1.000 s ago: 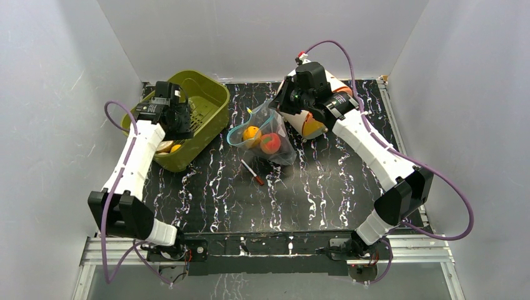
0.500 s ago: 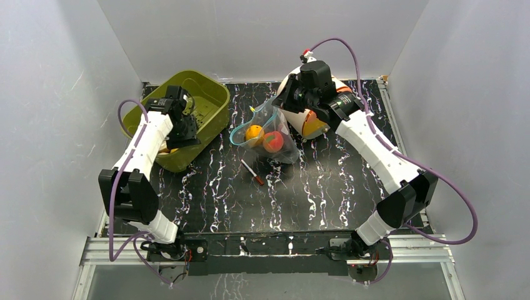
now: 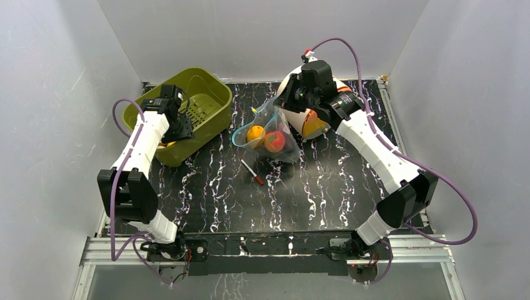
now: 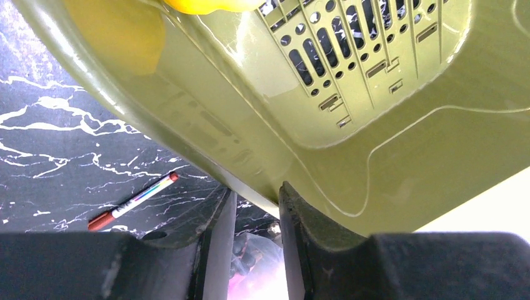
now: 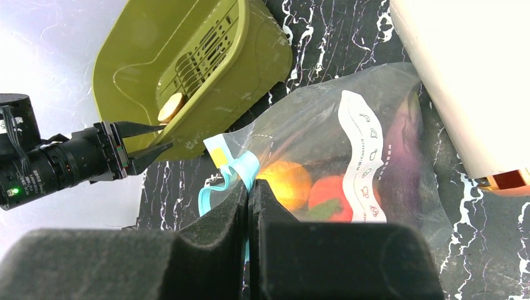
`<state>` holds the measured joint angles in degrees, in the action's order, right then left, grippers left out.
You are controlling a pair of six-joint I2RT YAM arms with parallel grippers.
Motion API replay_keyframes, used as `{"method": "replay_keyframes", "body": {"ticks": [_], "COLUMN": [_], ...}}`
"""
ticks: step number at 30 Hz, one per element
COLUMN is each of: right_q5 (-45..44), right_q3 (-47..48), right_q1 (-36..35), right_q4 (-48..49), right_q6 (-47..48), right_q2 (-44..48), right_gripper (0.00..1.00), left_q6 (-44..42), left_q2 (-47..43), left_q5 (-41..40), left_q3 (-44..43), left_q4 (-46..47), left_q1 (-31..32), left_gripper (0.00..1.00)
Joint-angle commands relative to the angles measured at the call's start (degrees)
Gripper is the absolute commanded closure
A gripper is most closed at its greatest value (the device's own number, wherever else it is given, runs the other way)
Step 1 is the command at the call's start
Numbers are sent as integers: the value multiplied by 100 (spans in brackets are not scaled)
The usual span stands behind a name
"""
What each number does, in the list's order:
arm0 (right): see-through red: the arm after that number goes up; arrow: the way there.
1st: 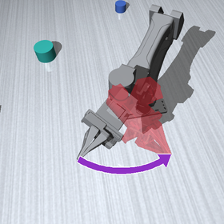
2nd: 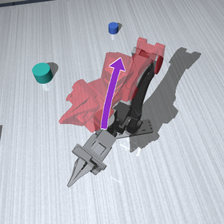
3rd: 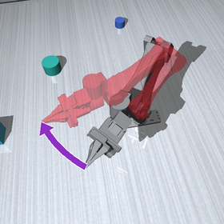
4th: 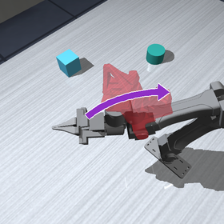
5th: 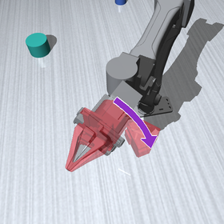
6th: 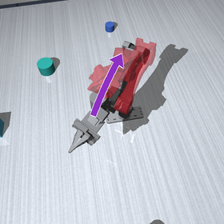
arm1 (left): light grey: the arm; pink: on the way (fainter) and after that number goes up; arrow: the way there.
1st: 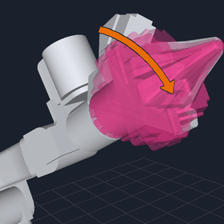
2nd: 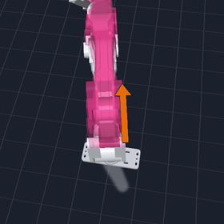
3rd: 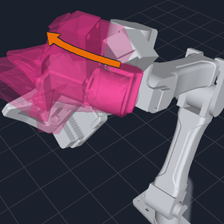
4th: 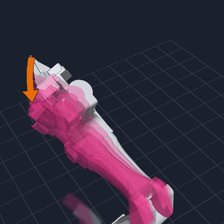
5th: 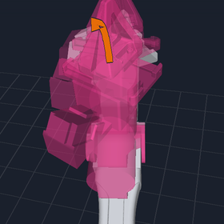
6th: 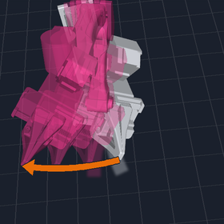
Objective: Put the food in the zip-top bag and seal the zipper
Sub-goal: Move the bin to the center of the board.
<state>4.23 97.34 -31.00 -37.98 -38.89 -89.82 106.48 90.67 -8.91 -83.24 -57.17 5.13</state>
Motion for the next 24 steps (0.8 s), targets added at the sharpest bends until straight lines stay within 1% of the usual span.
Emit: {"method": "replay_keyframes", "body": {"ticks": [1,6,13,16,21,24], "right_q5": [-77,-71,-78,-80,-72,-81], "right_q3": [206,206,164,142,140,137], "right_q1": [55,67,88,95,130,147], "right_q4": [383,386,418,426,440,453], "right_q6": [49,55,55,58,100,125], "right_q2": [326,325,359,369,388,396], "right_gripper": [100,100,100,100,100,100], "left_q6": [-357,-855,-1655,-2488,-3687,-4339], "left_q2": [41,219,448,488,652,584], "left_q5": [-298,-517,-783,-820,-910,-858], "left_q3": [-39,-358,-833,-892,-1279,-1211], "left_q4": [7,48,-96,229,147,337], "left_q1": [-157,-315,-429,-504,-570,-617], "left_gripper": [75,88,89,91,93,94]}}
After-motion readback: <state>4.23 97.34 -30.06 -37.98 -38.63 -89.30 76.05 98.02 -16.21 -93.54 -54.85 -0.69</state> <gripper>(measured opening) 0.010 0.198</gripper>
